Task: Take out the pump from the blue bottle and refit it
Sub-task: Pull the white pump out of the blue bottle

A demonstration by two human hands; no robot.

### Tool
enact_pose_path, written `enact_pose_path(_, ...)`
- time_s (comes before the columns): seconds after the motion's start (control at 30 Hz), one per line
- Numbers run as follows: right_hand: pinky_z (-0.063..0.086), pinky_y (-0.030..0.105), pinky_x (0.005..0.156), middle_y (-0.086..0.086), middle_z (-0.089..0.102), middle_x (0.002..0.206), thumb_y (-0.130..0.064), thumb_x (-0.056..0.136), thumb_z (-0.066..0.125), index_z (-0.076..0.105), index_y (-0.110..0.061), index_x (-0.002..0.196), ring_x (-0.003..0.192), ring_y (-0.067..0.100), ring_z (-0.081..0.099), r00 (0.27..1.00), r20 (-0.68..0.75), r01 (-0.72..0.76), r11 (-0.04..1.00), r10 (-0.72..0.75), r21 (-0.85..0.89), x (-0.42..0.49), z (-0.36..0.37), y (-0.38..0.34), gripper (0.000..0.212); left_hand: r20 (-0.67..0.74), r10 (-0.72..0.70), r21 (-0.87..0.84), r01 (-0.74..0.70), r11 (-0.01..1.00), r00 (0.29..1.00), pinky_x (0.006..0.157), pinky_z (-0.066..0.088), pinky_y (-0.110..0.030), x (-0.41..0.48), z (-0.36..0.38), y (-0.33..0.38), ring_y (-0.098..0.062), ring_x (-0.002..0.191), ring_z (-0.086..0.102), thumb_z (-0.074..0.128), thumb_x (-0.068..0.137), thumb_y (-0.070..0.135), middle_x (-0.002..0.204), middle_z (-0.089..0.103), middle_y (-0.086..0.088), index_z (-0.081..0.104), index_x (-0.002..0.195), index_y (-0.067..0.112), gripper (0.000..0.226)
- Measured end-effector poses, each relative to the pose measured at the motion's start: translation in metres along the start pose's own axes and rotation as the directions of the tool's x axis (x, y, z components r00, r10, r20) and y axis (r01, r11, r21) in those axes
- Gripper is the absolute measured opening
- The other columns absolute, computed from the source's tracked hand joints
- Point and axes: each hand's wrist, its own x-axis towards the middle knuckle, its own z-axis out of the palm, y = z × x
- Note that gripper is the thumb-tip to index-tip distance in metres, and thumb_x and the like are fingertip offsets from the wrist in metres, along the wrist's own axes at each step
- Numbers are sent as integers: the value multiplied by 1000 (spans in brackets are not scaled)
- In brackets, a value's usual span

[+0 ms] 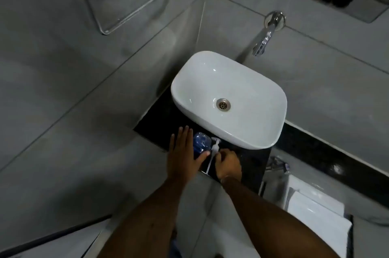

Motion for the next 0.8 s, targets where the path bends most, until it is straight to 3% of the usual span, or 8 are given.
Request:
enact_pose_path(0.13, 55, 40, 97, 13, 75, 129, -51, 93, 67, 72, -16, 125, 120, 38, 70, 966, -19, -252, 953, 259, 168, 23, 4, -23, 48, 47, 15, 12, -15, 1000, 999, 128, 14, -49, 15, 8, -3, -26, 156, 17, 48, 89, 75, 166, 31, -10, 32, 156, 9, 95)
enact_pose_path(0.33, 57, 43, 94, 17, 77, 123, -31, 92, 71, 77, -14, 114, 115, 42, 71, 950, -5, -308, 939, 312, 151, 39, 12, -32, 29, -16, 44, -72, -46, 996, 999, 126, 20, -51, 20, 21, -9, -25, 154, 25, 54, 90, 71, 160, 42, -9, 46, 148, 10, 85)
enact_pose_path(0.47, 56, 38, 93, 16, 79, 117, -22, 93, 69, 77, -13, 116, 112, 39, 73, 982, 21, -190, 972, 189, 141, 24, 0, -25, 26, -58, 40, -141, -48, 989, 998, 127, 17, -49, 20, 29, -13, -24, 153, 28, 56, 89, 71, 157, 47, -8, 50, 146, 11, 83)
enact_pose_path(0.57, 55, 32, 85, 17, 78, 106, -14, 90, 74, 78, -10, 109, 103, 35, 74, 995, -81, -33, 975, 52, 218, -1, -23, -14, 20, -94, 36, -173, -52, 984, 995, 127, 16, -47, 20, 33, -15, -23, 152, 31, 59, 87, 72, 155, 50, -8, 52, 143, 11, 83)
enact_pose_path(0.63, 55, 25, 83, 21, 76, 104, -6, 87, 80, 74, -7, 102, 97, 28, 74, 976, -206, 23, 901, 74, 434, -16, -43, -16, 16, -114, 36, -183, -56, 982, 993, 127, 17, -47, 20, 35, -16, -23, 151, 33, 59, 87, 72, 154, 51, -8, 54, 142, 11, 83)
enact_pose_path(0.7, 56, 14, 79, 16, 78, 100, -2, 85, 81, 74, -14, 98, 87, 12, 75, 957, -285, 146, 761, 53, 632, -27, -63, -27, 19, -134, 36, -187, -61, 980, 990, 127, 20, -47, 19, 36, -16, -24, 150, 35, 61, 86, 72, 153, 52, -8, 55, 142, 11, 83)
enact_pose_path(0.8, 60, 16, 86, -4, 84, 102, -4, 88, 80, 79, -16, 111, 94, 5, 79, 940, -330, 306, 647, -87, 699, -37, -78, -51, 27, -144, 39, -189, -66, 980, 989, 125, 23, -50, 18, 35, -15, -25, 149, 37, 63, 86, 69, 152, 53, -9, 55, 141, 9, 82)
